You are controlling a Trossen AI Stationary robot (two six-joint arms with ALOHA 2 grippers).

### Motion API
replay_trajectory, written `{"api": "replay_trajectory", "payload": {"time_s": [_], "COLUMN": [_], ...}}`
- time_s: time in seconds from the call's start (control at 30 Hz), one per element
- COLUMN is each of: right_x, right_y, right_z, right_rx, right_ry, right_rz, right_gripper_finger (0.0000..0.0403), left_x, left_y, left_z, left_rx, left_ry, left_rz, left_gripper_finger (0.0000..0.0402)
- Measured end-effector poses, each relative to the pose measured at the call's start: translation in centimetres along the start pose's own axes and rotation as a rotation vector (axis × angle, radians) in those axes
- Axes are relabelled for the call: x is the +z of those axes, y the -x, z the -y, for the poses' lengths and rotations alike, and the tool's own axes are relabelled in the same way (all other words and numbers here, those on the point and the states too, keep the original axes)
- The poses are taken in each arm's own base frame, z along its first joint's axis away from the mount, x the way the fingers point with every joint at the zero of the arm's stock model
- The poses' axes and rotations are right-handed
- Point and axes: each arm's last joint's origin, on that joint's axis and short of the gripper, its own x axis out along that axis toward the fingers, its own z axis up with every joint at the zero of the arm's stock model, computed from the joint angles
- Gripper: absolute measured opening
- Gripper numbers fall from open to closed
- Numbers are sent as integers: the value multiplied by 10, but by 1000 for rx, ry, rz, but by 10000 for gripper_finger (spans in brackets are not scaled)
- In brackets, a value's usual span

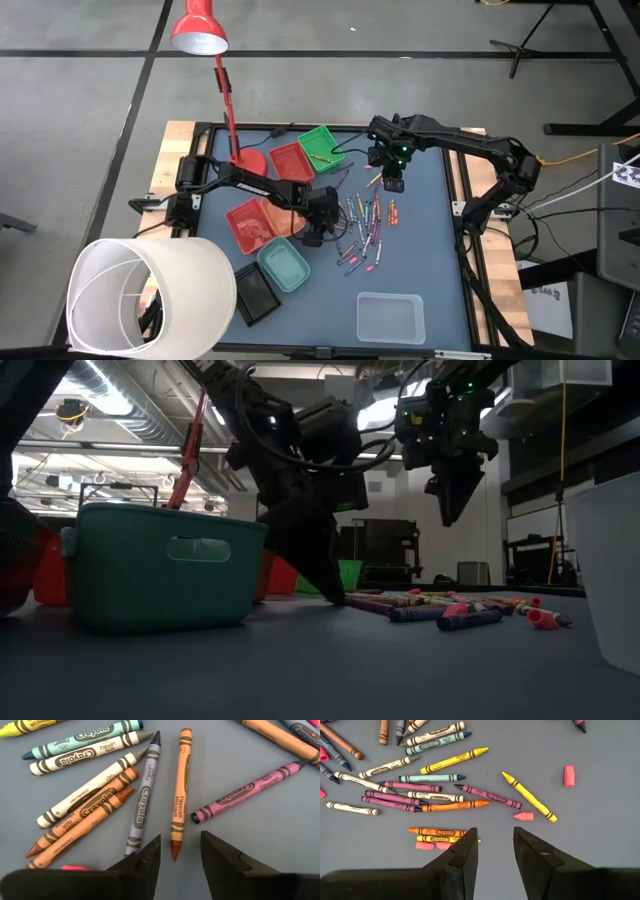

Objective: Sort crayons
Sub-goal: Put the brown crayon into the orange bin

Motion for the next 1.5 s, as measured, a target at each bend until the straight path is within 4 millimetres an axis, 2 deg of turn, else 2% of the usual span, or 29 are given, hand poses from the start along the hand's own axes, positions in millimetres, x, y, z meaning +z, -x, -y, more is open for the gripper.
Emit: {"api": "replay_trajectory", "payload": {"time_s": [0.57,0.97,1.27,1.5], "right_x": [1,2,2,2], "right_y": [0,0,0,0], "right_z": [0,1,1,1], "right_rx": [-5,-8,-8,-7], "right_ry": [3,4,4,4], "right_rz": [13,18,18,17], "right_gripper_finger": [124,124,124,124], "left_x": [0,0,7,9], "left_y": [0,2,23,49], "left_z": [-3,-3,-5,-16], "left_rx": [11,12,24,42], "left_ry": [-45,-45,-41,-14], "left_rz": [3,3,35,42], "left_gripper_finger": [4,2,2,2]}}
